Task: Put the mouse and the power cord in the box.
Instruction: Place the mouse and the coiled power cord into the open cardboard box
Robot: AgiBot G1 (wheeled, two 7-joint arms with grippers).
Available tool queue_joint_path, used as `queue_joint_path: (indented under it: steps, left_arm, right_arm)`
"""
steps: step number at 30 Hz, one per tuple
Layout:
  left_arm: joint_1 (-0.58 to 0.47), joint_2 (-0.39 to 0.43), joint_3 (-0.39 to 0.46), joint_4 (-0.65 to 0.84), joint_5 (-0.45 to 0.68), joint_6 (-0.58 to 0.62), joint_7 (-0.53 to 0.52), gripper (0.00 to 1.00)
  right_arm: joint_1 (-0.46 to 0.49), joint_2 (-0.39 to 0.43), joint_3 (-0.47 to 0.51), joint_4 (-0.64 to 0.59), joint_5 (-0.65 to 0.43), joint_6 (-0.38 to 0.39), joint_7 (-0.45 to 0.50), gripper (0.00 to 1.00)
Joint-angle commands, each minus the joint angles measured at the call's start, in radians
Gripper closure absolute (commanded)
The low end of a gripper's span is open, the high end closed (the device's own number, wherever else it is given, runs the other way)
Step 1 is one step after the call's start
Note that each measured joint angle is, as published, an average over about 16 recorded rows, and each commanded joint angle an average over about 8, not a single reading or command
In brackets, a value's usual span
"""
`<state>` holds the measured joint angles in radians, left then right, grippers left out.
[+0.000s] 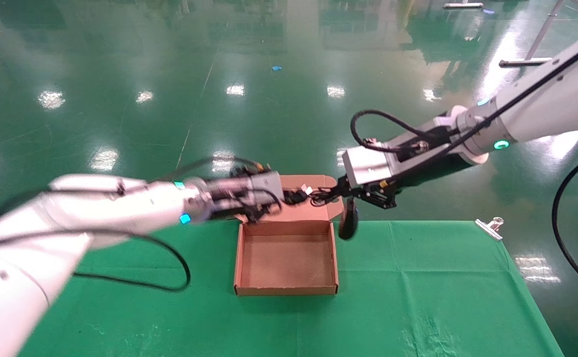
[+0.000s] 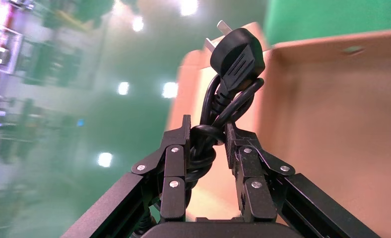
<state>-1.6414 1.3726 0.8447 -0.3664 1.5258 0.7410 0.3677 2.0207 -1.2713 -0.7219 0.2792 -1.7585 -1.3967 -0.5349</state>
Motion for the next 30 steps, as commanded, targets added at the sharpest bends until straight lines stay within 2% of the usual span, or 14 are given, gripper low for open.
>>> queue_joint_path:
  steps: [1,8,9,16,17,30]
  left_arm:
    - [0.039,0.001,0.025,-0.045,-0.016,-0.038,-0.043,1.0]
    - [0.102,0.0,0.146,-0.093,-0.06,-0.071,-0.1,1.0]
    - [0.107,-0.001,0.161,-0.093,-0.065,-0.074,-0.105,0.94]
    - [0.121,-0.004,0.225,-0.088,-0.129,-0.079,-0.131,0.07]
    - [0.121,-0.005,0.23,-0.087,-0.14,-0.079,-0.13,0.0]
    - [0.107,-0.005,0.303,-0.071,-0.235,-0.093,-0.102,0.0]
  right_arm:
    - [-0.012,0.007,0.0,0.001,0.0,0.0,-0.004,1.0]
    - [-0.048,0.021,-0.002,-0.013,-0.003,0.019,-0.021,1.0]
    - [-0.052,0.021,-0.002,-0.016,-0.003,0.022,-0.023,1.0]
    - [-0.064,0.016,-0.002,-0.046,-0.004,0.042,-0.043,1.0]
    - [-0.064,0.015,-0.003,-0.05,-0.004,0.044,-0.046,1.0]
    - [-0.043,-0.012,-0.004,-0.096,-0.005,0.04,-0.067,1.0]
